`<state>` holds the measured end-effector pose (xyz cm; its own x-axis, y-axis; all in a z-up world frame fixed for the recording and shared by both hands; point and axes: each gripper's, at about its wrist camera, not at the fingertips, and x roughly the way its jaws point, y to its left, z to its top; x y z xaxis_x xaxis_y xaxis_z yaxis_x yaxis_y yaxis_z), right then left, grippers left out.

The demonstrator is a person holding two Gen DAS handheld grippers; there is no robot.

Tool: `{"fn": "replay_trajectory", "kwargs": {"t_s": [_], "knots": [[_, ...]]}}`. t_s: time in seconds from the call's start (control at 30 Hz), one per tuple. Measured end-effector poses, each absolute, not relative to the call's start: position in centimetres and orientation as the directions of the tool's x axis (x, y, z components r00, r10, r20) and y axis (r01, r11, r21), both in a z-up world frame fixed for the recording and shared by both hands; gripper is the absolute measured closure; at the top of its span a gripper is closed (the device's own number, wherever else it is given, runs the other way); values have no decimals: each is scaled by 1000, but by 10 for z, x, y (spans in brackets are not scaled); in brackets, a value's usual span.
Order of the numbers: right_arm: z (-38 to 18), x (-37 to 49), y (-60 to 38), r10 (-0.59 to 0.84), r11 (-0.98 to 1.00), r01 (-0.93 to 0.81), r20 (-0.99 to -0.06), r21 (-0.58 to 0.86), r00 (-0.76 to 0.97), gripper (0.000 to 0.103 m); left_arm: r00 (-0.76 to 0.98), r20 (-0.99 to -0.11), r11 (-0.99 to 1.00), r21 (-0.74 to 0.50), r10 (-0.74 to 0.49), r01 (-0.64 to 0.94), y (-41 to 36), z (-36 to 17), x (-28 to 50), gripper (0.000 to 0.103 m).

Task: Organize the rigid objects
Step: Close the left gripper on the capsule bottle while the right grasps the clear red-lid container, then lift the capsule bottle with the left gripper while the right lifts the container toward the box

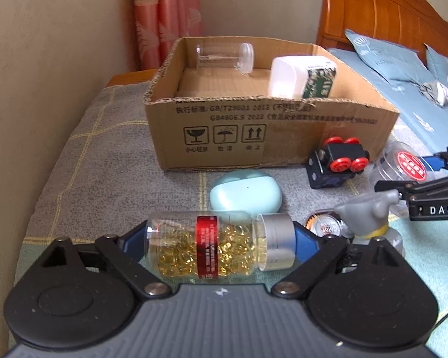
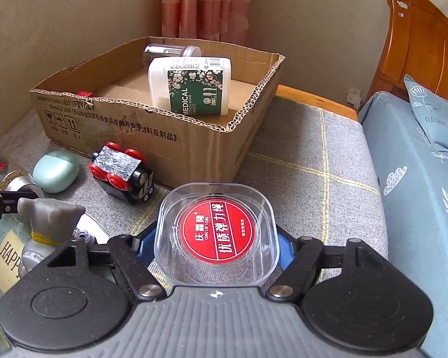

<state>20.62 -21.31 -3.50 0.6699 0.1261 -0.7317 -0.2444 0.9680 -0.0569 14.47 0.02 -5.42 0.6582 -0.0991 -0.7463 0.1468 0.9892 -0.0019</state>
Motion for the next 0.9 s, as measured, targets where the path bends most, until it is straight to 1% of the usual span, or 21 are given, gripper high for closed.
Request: {"fn": "replay_trajectory", "kwargs": {"t_s": [0.17,0.37,0.57,0.9], "knots": [[-32,200,-211,132,959,-274,-738,-74,662,24,649,-755,984,26,-97,177,-1,-51,142,10],[-25,187,-213,173,949,-310,-736,-54,655,24,623,-774,977,32,-110,212,2,-45,137,10],[-10,174,-217,200,943,-330,-727,-39,657,24,620,-773,973,16,-134,230,6,-30,131,10],[28,163,-216,256,920,-391,-714,-27,651,24,645,-744,951,39,-177,306,-1,10,131,10]]}}
